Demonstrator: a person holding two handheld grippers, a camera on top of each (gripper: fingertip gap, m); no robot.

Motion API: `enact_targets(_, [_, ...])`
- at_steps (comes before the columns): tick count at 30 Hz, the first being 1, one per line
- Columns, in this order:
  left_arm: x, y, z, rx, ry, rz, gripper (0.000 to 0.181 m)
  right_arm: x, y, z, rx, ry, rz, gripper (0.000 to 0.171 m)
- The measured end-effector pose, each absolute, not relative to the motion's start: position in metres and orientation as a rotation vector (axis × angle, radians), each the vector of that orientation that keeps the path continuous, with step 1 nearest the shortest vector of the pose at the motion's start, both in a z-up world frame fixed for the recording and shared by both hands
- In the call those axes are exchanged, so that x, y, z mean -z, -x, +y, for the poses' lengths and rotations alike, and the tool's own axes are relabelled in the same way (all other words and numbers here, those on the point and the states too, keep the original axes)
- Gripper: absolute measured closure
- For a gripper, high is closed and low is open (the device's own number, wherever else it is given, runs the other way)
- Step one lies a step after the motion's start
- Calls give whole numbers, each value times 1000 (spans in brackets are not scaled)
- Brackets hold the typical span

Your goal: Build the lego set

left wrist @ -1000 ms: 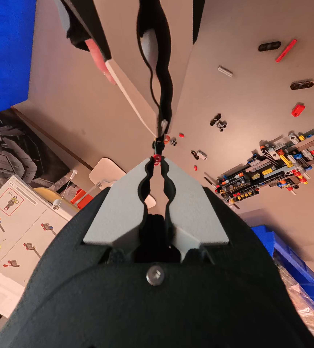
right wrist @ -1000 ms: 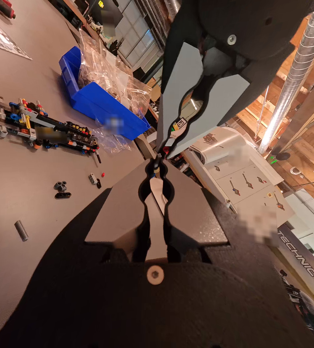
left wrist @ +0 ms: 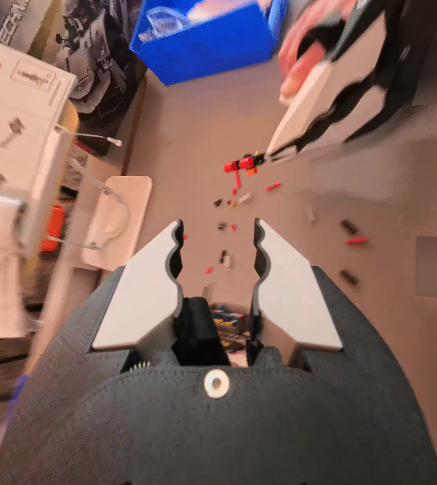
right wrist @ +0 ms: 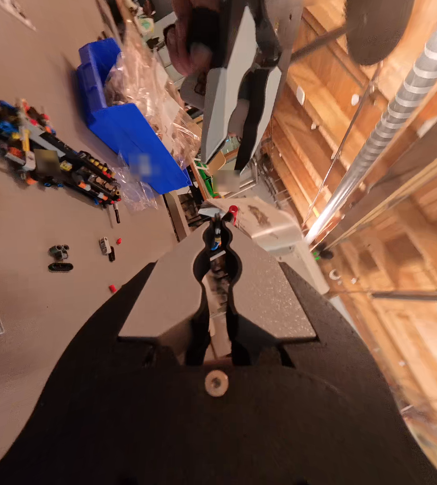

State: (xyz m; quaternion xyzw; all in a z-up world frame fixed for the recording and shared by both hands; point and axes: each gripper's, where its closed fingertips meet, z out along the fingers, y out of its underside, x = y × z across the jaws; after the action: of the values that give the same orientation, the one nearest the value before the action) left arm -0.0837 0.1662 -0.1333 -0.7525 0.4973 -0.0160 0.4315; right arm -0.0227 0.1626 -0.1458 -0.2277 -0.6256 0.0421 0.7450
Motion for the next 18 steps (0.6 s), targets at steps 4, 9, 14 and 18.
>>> enact_targets(4, [142,95,123,317,1826,928,128,157,49,121,-24,309,-1506,171])
enact_targets(9, [164,101,81,466,1813,753,131,172,81,71,-31,131,-1633,171])
enact_targets(14, [185,115,47,507,1802,533,132,187,97,37,-83,57,-1702,171])
enact_targets(18, [194,123,37,547,1788,427,140,196,114,23,-94,-8,-1741,170])
